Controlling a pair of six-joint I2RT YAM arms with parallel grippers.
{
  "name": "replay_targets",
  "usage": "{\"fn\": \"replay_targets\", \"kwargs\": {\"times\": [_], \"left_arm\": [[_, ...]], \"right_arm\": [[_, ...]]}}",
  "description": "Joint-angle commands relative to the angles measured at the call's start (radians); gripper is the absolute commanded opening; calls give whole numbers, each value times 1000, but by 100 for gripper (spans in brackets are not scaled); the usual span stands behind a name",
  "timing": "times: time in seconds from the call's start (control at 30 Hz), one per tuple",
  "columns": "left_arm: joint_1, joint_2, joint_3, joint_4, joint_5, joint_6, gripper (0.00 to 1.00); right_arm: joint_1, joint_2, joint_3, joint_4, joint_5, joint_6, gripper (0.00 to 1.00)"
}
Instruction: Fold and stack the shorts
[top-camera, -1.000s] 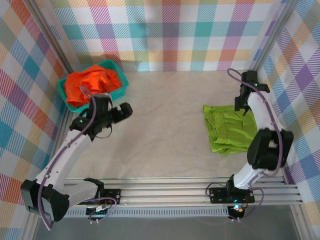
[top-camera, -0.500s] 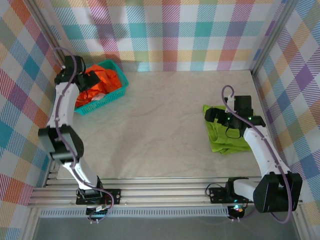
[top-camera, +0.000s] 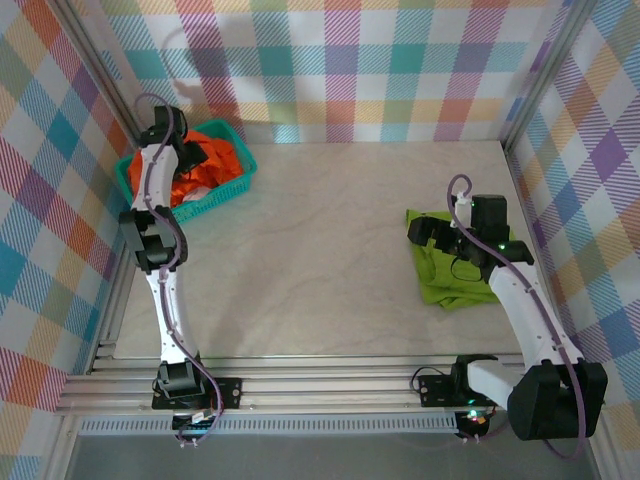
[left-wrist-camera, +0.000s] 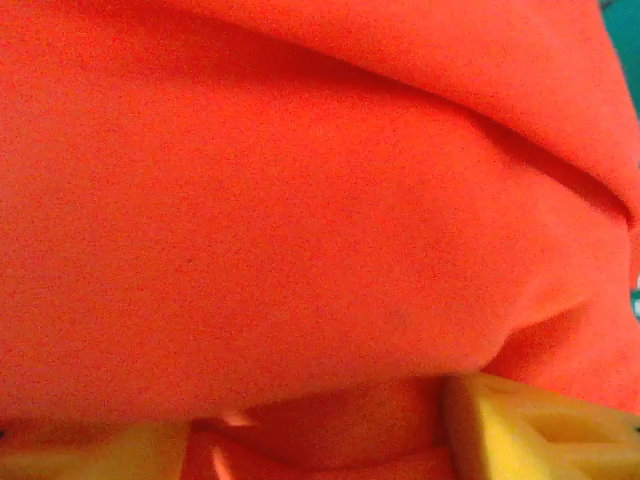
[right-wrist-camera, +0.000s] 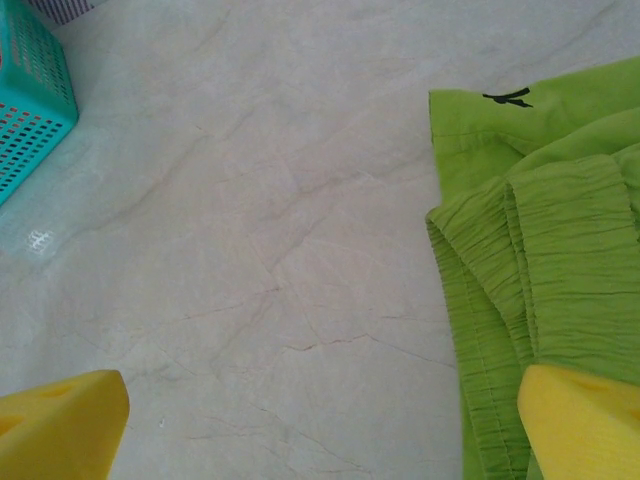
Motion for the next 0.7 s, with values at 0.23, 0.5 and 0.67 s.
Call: {"fn": "replay_targets", "kwargs": {"times": [0.23,0.5,0.67], "left_arm": [[-19,-146,105,9,48,5,7],[-54,-453,104,73,179,15,0],[-146,-613,103,113,341,-25,0]], "right_arm": [[4,-11,-52,47,-39,21,100],[5,-46,-78,75,-39,45,99],[4,-70,-82,85,-48,70,99]]}}
